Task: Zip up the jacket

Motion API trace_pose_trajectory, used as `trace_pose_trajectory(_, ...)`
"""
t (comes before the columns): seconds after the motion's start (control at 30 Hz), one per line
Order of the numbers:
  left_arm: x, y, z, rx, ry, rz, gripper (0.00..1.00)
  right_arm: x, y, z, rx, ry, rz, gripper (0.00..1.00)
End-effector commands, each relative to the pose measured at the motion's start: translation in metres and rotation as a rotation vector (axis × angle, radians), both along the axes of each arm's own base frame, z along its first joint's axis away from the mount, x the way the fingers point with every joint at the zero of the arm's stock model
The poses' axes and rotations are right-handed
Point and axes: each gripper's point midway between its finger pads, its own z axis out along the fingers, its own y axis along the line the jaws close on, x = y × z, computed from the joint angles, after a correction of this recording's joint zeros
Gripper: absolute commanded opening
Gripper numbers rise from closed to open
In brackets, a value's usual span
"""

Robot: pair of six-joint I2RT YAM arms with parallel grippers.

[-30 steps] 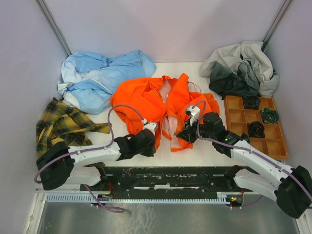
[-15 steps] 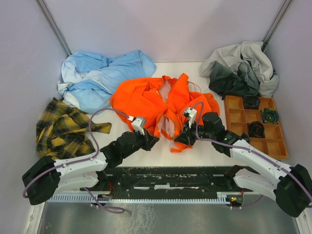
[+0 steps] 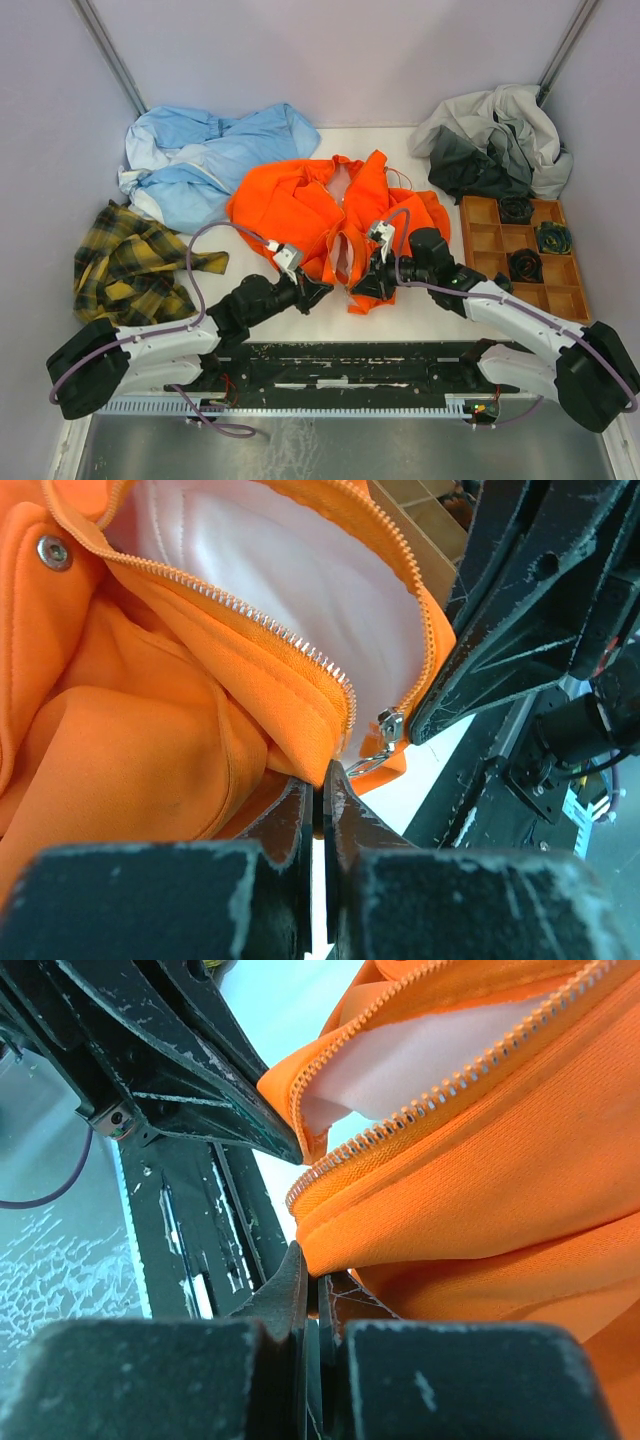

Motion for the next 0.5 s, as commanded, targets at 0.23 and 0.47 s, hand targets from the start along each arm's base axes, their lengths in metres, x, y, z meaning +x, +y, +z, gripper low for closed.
trace_pose_trajectory(0.23, -0.013, -0.022, 0.049, -0.092, -0.203, -0.167, 0.03, -0.005, 0.021, 0.025, 0.091, -0.058, 0.104, 0.00)
trace_pose_trajectory(0.47, -0.014, -0.023, 0.048, -0.090, -0.202, -0.181, 0.03, -0.008, 0.022, 0.022, 0.079, -0.066, 0.118, 0.00)
